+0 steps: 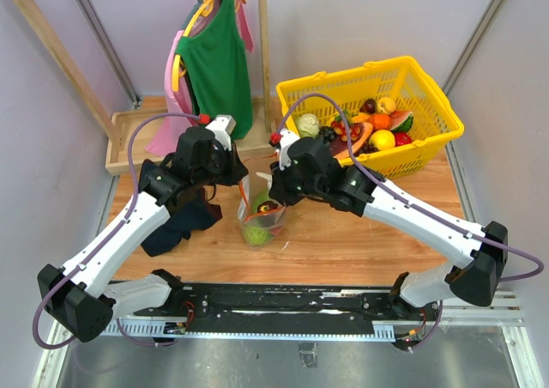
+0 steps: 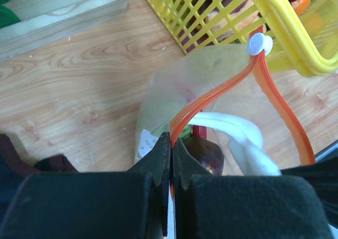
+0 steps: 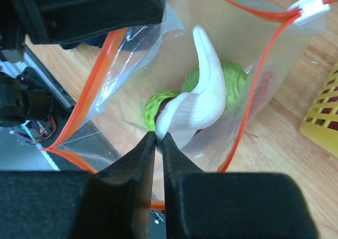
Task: Place the food in the zip-top bag and seal the zipper
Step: Place the fake vegetable in the zipper food storage bag, then pick up the fake fruit from the bin.
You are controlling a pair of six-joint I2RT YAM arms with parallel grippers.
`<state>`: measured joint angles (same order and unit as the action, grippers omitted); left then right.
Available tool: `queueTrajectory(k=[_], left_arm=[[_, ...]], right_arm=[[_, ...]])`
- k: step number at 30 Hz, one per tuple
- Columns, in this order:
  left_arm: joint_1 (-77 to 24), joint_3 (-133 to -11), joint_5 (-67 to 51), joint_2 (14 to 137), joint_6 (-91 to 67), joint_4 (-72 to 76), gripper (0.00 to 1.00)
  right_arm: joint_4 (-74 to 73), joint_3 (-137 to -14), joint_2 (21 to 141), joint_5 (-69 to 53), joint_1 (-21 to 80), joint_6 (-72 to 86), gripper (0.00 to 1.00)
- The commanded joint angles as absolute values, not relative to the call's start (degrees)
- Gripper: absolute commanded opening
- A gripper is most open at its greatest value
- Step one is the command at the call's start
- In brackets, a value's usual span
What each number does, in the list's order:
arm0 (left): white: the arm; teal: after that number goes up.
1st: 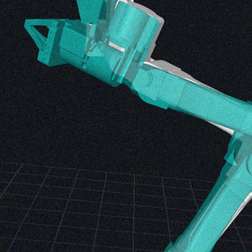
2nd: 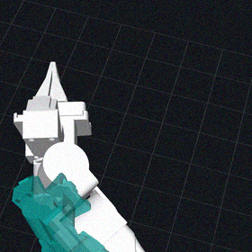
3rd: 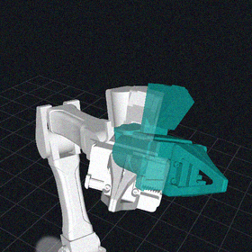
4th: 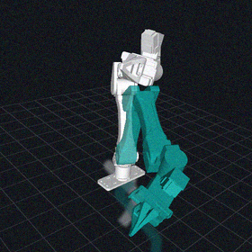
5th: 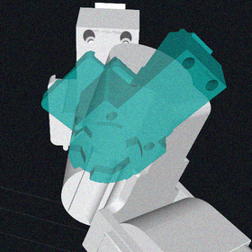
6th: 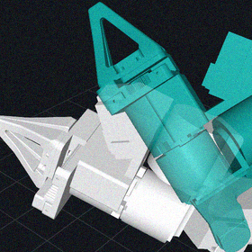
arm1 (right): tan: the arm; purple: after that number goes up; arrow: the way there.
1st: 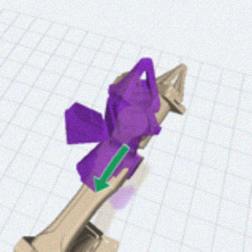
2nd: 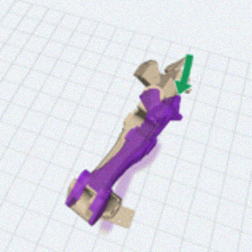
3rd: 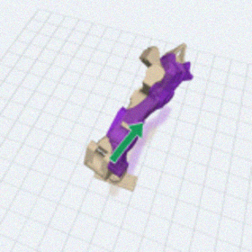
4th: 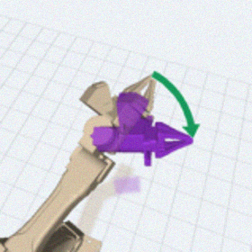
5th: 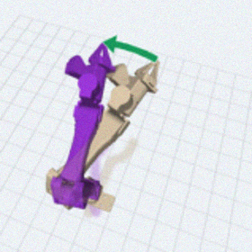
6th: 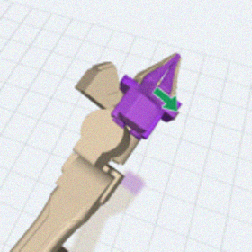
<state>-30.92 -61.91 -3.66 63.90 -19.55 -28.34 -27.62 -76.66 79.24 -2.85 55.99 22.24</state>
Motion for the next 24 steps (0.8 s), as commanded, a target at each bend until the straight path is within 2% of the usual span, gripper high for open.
queueTrajectory(k=[1, 5, 17, 24], left_arm=[[-30.7, -61.6, -4.3, 62.8, -19.2, -25.5, 0.0], [-30.7, -61.5, -4.8, 62.9, -19.1, -25.3, 0.01], [-30.7, -60.6, -4.1, 62.4, -18.4, -24.4, 0.01], [-30.7, -59.3, -3.3, 61.5, -17.3, -22.5, 0.0]], right_arm=[[-29.1, -79.6, 80.7, 3.0, 56.8, 20.9, 0.15], [-28.2, -79.9, 81.2, 5.7, 56.7, 20.2, 0.28], [-27.9, -83.1, 78.9, 8.0, 56.0, 14.8, 0.45], [-32.3, -87.9, 78.8, 10.0, 50.9, 9.7, 0.54]])
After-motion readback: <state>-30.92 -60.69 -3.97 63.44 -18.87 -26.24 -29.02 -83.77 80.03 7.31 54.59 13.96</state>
